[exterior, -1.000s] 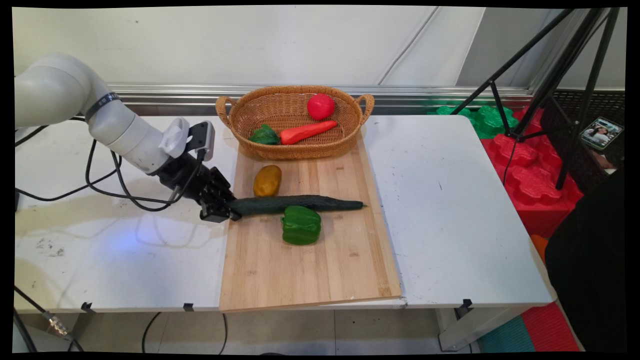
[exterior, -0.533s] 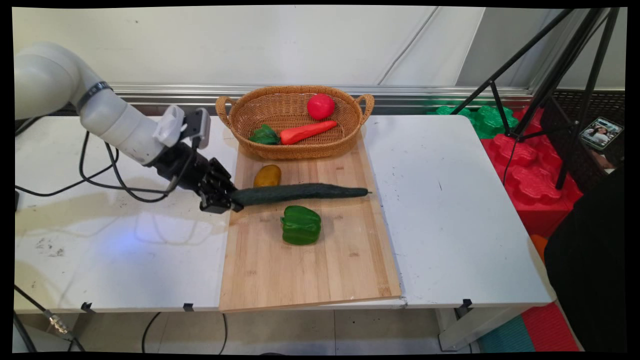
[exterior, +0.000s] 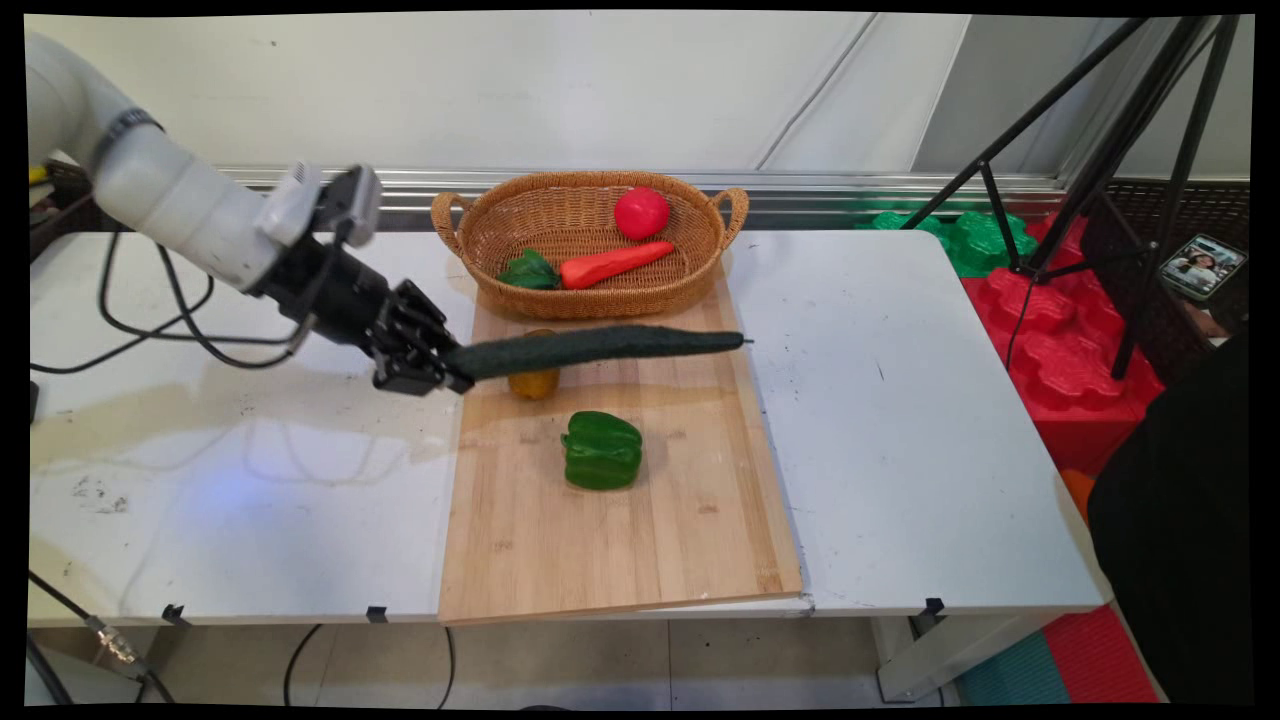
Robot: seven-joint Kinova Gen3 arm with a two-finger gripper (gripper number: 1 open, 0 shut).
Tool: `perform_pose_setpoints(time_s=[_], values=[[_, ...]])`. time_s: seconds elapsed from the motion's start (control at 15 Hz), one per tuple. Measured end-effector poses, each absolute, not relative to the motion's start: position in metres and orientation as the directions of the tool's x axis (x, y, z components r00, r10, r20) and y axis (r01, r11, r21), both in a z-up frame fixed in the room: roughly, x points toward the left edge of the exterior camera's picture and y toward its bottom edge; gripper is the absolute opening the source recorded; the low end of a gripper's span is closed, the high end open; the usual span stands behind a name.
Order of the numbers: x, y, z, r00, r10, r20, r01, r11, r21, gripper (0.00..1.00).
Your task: Place the picked object in the vegetable basket
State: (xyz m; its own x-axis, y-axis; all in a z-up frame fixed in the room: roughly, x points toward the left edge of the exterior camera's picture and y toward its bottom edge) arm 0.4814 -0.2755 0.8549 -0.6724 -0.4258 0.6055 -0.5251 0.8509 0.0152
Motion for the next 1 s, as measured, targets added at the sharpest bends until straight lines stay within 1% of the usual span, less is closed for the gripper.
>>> perform_pose_setpoints(time_s=[0.53,0.73,1.0], values=[[0.522,-0.274,0.907,-0.609,-0.430,0.666,-0.561,0.827,0.022,0.00],[0.541,-0.286,0.925,-0.578,-0.434,0.691,-0.597,0.802,0.006,0.00],[0.559,-0.310,0.938,-0.572,-0.418,0.706,-0.618,0.785,-0.036,0.00]])
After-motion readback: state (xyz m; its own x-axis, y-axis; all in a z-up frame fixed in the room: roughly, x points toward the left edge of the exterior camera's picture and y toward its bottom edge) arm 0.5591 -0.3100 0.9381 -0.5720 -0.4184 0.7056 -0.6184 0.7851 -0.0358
